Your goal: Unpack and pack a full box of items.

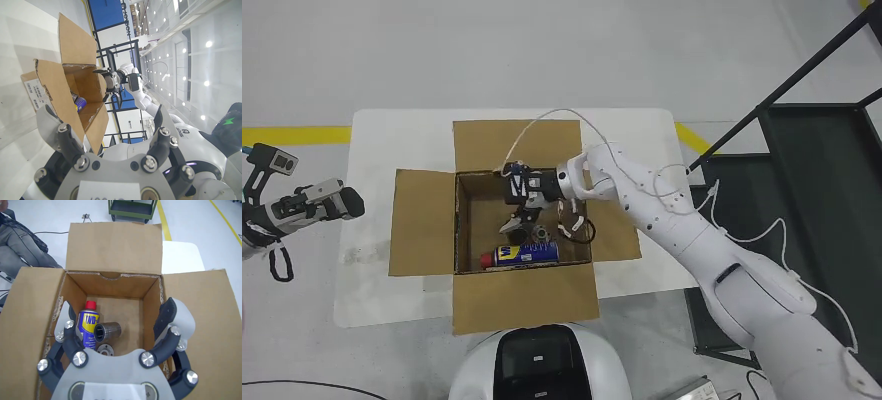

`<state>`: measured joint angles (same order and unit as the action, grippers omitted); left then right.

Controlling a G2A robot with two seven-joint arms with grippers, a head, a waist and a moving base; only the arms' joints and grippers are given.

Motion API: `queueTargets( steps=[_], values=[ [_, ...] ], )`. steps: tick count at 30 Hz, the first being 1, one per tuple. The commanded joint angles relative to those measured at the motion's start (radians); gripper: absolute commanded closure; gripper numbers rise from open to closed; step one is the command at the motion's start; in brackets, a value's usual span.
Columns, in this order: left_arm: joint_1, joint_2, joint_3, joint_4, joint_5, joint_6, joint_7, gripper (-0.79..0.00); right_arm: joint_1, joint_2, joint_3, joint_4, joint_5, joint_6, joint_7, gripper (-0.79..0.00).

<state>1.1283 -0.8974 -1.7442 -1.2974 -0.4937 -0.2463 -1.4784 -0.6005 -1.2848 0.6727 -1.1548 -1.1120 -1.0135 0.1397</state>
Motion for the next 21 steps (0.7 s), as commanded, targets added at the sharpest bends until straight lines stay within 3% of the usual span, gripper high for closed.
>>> queueTargets(
  steps=[1, 9, 12, 21],
  values=[
    [0.011, 0.001, 0.016, -0.006, 0.036, 0.001, 0.023, -0.785, -0.072, 0.036, 0.062, -0.111, 0.058, 0.001, 0.079, -0.785],
    [-0.047, -0.006, 0.124, 0.136, 0.105, -0.070, 0.053, -0.785, -0.350, 0.146, 0.288, -0.435, 0.357, 0.099, 0.392, -0.785],
    [-0.082, -0.016, 0.178, 0.189, 0.082, -0.069, 0.050, -0.785, -0.420, 0.176, 0.353, -0.556, 0.380, 0.176, 0.541, -0.785],
    [-0.198, -0.050, 0.331, 0.320, 0.061, -0.102, 0.058, -0.785, -0.441, 0.182, 0.372, -0.590, 0.391, 0.193, 0.561, -0.785]
  ],
)
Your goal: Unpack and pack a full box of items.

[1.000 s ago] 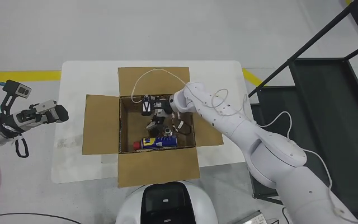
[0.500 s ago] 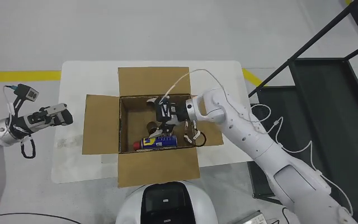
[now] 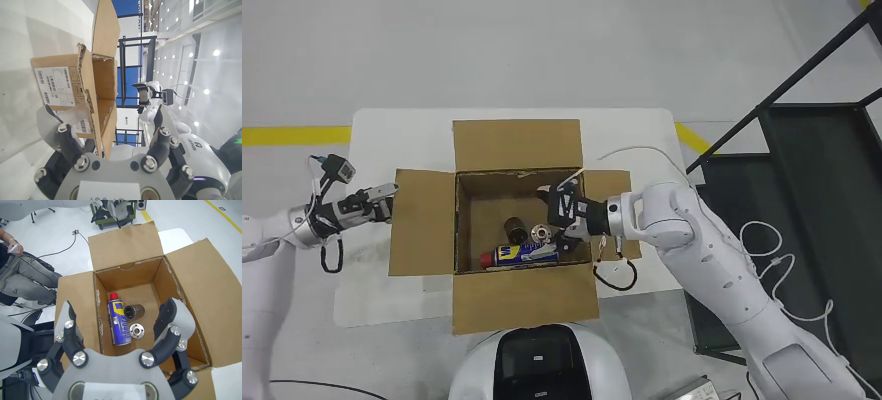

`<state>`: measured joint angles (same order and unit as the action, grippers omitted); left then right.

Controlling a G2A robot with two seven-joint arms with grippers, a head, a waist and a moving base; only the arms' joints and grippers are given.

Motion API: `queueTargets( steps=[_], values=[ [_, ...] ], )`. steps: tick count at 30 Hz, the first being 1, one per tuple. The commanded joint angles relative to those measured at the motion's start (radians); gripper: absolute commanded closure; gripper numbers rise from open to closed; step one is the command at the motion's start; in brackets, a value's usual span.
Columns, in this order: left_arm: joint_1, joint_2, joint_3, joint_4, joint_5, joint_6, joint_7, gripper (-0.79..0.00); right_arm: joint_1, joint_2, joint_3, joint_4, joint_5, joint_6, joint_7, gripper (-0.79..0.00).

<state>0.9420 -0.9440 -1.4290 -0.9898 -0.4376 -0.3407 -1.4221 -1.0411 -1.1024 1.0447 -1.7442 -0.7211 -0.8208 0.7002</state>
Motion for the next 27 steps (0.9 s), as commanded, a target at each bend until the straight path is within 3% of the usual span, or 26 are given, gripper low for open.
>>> queueTargets(
  steps=[1, 6, 11, 20, 27],
  values=[
    [-0.023, -0.008, 0.031, 0.027, -0.007, -0.007, -0.003, -0.785, 0.000, 0.000, 0.000, 0.000, 0.000, 0.000, 0.000, -0.785],
    [-0.082, -0.028, 0.086, 0.067, -0.076, -0.024, -0.034, -0.785, 0.000, 0.000, 0.000, 0.000, 0.000, 0.000, 0.000, -0.785],
    [-0.097, -0.033, 0.106, 0.017, -0.148, 0.005, -0.063, -0.785, -0.015, 0.005, 0.031, -0.002, 0.003, 0.024, -0.038, -0.785],
    [-0.074, -0.026, 0.116, -0.192, -0.238, 0.057, -0.114, -0.785, -0.187, 0.057, 0.258, 0.052, 0.218, 0.068, 0.005, -0.785],
    [-0.156, -0.064, 0.273, -0.131, -0.272, 0.057, -0.114, -0.785, -0.333, 0.093, 0.442, 0.046, 0.332, 0.095, 0.040, -0.785]
  ],
)
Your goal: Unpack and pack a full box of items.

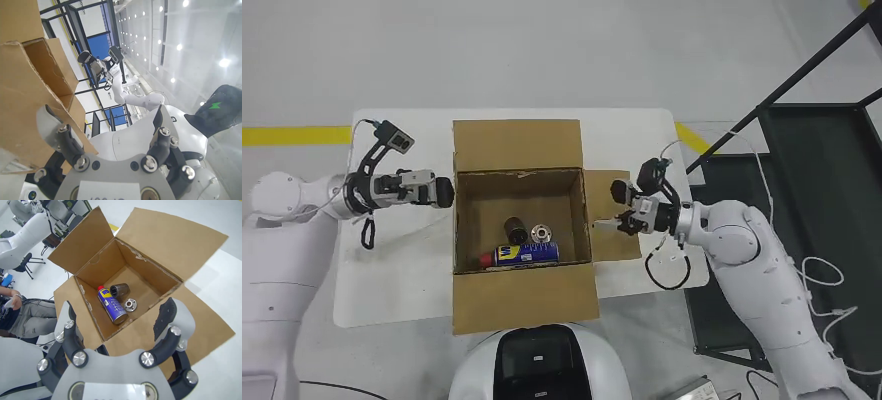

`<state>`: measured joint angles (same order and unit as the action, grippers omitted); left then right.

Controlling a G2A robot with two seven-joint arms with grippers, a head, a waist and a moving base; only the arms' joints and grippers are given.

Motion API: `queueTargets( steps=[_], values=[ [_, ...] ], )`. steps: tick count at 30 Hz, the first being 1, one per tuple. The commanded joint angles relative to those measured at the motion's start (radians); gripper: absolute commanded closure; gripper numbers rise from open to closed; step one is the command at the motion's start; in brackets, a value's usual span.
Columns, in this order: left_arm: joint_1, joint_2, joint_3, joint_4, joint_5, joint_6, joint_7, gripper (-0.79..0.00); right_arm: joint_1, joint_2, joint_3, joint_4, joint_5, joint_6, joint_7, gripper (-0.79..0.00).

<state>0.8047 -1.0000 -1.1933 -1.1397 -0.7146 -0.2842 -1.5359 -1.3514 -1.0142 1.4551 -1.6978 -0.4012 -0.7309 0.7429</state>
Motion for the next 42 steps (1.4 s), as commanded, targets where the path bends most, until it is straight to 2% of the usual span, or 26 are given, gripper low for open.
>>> queueTargets(
  steps=[1, 8, 11, 14, 19, 26, 30, 34, 37, 42],
  values=[
    [-0.034, -0.016, 0.062, 0.035, 0.012, -0.001, 0.001, -0.785, -0.041, 0.008, 0.053, 0.002, 0.020, 0.011, -0.006, -0.785],
    [-0.116, -0.064, 0.214, 0.120, 0.098, -0.038, 0.038, -0.785, -0.097, 0.020, 0.113, 0.086, 0.072, 0.044, -0.007, -0.785],
    [-0.139, -0.074, 0.264, 0.103, 0.221, -0.096, 0.096, -0.785, -0.088, 0.020, 0.096, 0.165, 0.090, 0.069, -0.006, -0.785],
    [-0.132, -0.069, 0.308, 0.031, 0.347, -0.147, 0.147, -0.785, -0.070, 0.016, 0.060, 0.233, 0.121, 0.064, 0.001, -0.785],
    [-0.110, -0.043, 0.334, -0.046, 0.416, -0.183, 0.183, -0.785, -0.052, 0.011, 0.000, 0.281, 0.196, 0.007, 0.016, -0.785],
    [-0.090, -0.001, 0.318, -0.090, 0.455, -0.220, 0.220, -0.785, -0.062, 0.017, -0.005, 0.238, 0.271, -0.121, 0.022, -0.785],
    [-0.072, 0.027, 0.262, -0.106, 0.390, -0.230, 0.230, -0.785, -0.060, 0.027, 0.025, 0.158, 0.294, -0.153, 0.037, -0.785],
    [-0.047, 0.056, 0.198, -0.139, 0.359, -0.238, 0.238, -0.785, -0.032, 0.031, 0.002, 0.078, 0.315, -0.164, 0.065, -0.785],
    [-0.020, 0.078, 0.141, -0.161, 0.332, -0.242, 0.242, -0.785, 0.028, 0.027, -0.069, 0.069, 0.309, -0.150, 0.109, -0.785],
    [0.030, 0.112, 0.041, -0.158, 0.327, -0.258, 0.258, -0.785, 0.166, 0.004, -0.250, 0.114, 0.302, -0.133, 0.166, -0.785]
  ],
)
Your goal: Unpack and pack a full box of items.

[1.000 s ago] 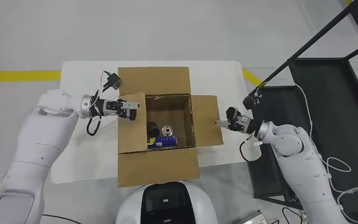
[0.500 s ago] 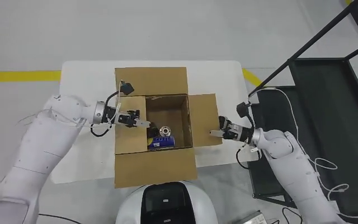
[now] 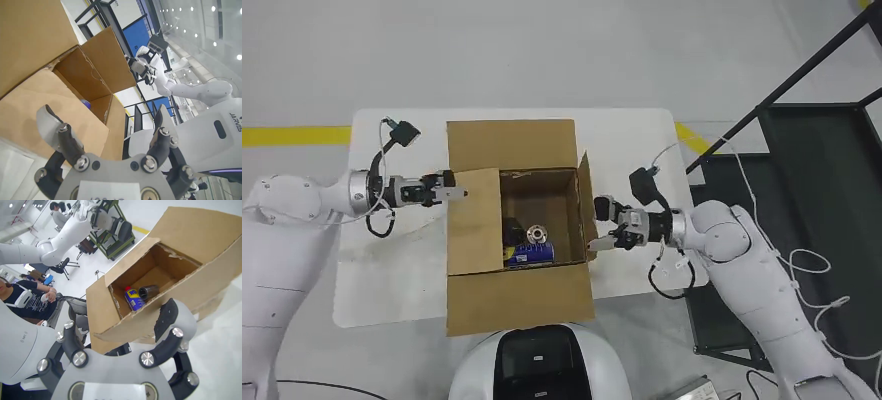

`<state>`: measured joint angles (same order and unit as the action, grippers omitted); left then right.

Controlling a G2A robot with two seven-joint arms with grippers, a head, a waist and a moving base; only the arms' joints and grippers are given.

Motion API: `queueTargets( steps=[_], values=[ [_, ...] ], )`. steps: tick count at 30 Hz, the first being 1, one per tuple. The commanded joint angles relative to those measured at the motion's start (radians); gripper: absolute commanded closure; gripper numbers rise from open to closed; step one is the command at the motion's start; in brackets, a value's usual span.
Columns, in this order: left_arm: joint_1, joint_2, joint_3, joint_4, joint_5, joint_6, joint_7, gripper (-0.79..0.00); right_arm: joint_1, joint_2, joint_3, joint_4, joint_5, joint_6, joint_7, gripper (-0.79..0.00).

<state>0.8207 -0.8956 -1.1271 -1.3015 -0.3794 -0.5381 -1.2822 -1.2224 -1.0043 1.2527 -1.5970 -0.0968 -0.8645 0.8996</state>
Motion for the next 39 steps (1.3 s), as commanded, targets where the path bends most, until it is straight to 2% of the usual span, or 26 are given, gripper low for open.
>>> queueTargets(
  steps=[1, 8, 11, 14, 21, 27, 36, 39],
  values=[
    [0.025, 0.013, -0.046, 0.004, -0.014, -0.007, 0.007, -0.785, 0.065, -0.011, -0.079, 0.028, -0.015, 0.007, 0.019, -0.785],
    [0.099, 0.047, -0.156, 0.018, -0.049, -0.002, 0.003, -0.785, 0.212, -0.046, -0.252, 0.088, -0.146, 0.061, 0.058, -0.785],
    [0.106, 0.049, -0.162, 0.043, -0.050, -0.002, 0.002, -0.785, 0.245, -0.053, -0.287, 0.094, -0.202, 0.091, 0.069, -0.785],
    [0.085, 0.045, -0.139, 0.075, 0.033, -0.029, 0.036, -0.785, 0.255, -0.054, -0.300, 0.091, -0.225, 0.113, 0.071, -0.785],
    [0.003, 0.007, -0.022, 0.165, 0.050, -0.055, 0.088, -0.785, 0.245, -0.049, -0.302, 0.078, -0.225, 0.156, 0.071, -0.785],
    [-0.102, -0.031, 0.058, 0.293, 0.030, -0.073, 0.101, -0.785, 0.167, -0.028, -0.217, 0.041, -0.060, 0.135, -0.004, -0.785],
    [-0.249, -0.101, 0.167, 0.519, 0.001, -0.136, 0.146, -0.785, 0.167, -0.028, -0.217, 0.041, -0.060, 0.135, -0.004, -0.785],
    [-0.260, -0.108, 0.175, 0.538, -0.008, -0.141, 0.142, -0.785, 0.167, -0.028, -0.217, 0.041, -0.060, 0.135, -0.004, -0.785]
  ],
)
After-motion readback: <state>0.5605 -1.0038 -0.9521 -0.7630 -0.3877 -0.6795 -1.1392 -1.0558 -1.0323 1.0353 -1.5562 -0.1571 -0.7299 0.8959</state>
